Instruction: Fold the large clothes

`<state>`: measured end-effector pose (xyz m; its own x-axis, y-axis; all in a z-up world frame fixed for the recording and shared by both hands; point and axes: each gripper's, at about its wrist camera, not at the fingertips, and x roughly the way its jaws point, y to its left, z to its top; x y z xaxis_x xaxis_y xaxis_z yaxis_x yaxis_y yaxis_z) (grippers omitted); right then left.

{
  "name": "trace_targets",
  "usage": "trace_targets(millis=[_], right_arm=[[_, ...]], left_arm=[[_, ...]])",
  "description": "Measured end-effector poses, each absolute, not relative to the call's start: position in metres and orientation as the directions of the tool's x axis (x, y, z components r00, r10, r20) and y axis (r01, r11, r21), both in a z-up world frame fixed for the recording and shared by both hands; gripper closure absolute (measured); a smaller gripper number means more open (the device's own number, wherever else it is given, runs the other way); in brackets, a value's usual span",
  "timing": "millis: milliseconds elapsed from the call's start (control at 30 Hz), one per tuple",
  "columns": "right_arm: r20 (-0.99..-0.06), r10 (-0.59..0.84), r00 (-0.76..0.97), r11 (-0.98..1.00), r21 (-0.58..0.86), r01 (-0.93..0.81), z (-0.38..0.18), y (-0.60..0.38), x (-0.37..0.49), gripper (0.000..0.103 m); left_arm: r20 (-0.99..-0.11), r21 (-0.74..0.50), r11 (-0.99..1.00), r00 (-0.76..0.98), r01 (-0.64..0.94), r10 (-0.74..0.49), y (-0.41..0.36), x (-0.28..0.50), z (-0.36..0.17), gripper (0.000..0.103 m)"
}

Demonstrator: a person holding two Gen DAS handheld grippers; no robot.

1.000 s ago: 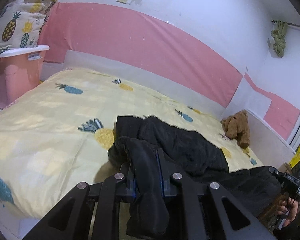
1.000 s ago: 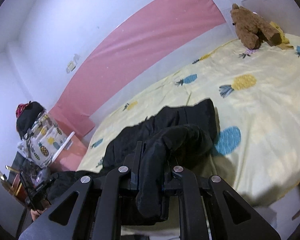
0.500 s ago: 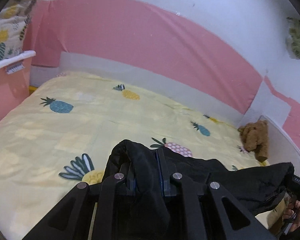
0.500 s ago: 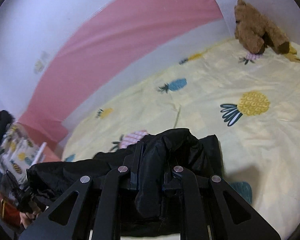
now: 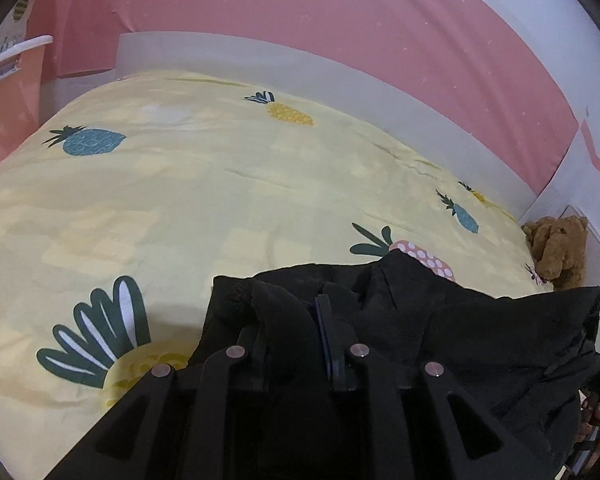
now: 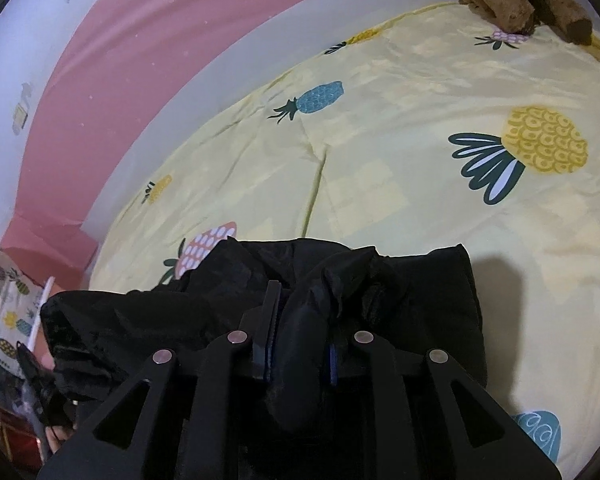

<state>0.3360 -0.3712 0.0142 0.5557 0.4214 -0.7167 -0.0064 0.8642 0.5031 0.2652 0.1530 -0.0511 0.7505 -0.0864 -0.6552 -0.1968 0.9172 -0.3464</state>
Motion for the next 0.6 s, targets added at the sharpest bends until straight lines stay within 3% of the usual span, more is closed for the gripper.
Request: trace_targets(millis=[67,133,200,233,300,467,600], right_arm=[[-0.705,0.436,0.559,0.855,0.518,-0.014,0.024,-0.374,0.334,0.076],[-0.667,0.473,0.576,0.833,0.551,-0.046,0.036,-0.376,0.33,0.059],[-0.609,0.523,0.596,0.796,0.599,-0.087,0.051,-0.381,0.323,0.031],[-0.594,0.53,0.605,0.789,0.607,-0.095,0.056,-0.382,0.323,0.027],[-0.573,0.517,0.636,0.797,0.593,-0.114,0.068,-0.382,0.32,0.026],[-0.559,0.505,0.658,0.817,0.554,-0.157,0.079,-0.385,0.315,0.026],[-0.599,0.482,0.64,0.844,0.512,-0.158,0.069,-0.387,0.322,0.026]], left_arm=[[-0.656,-0.346,0.92,0.748,-0.183,-0.098,0.154,0.265,-0.046,0.083],[-0.649,-0.353,0.921,0.753,-0.167,-0.112,0.157,0.261,-0.037,0.08],[-0.623,-0.389,0.91,0.769,-0.144,-0.144,0.162,0.255,-0.025,0.069],[-0.605,-0.41,0.903,0.78,-0.13,-0.163,0.163,0.252,-0.019,0.064],[-0.558,-0.447,0.889,0.807,-0.096,-0.194,0.166,0.246,-0.005,0.047],[-0.523,-0.469,0.88,0.827,-0.076,-0.208,0.167,0.241,0.01,0.036],[-0.485,-0.466,0.88,0.859,-0.095,-0.164,0.175,0.231,0.017,0.019]])
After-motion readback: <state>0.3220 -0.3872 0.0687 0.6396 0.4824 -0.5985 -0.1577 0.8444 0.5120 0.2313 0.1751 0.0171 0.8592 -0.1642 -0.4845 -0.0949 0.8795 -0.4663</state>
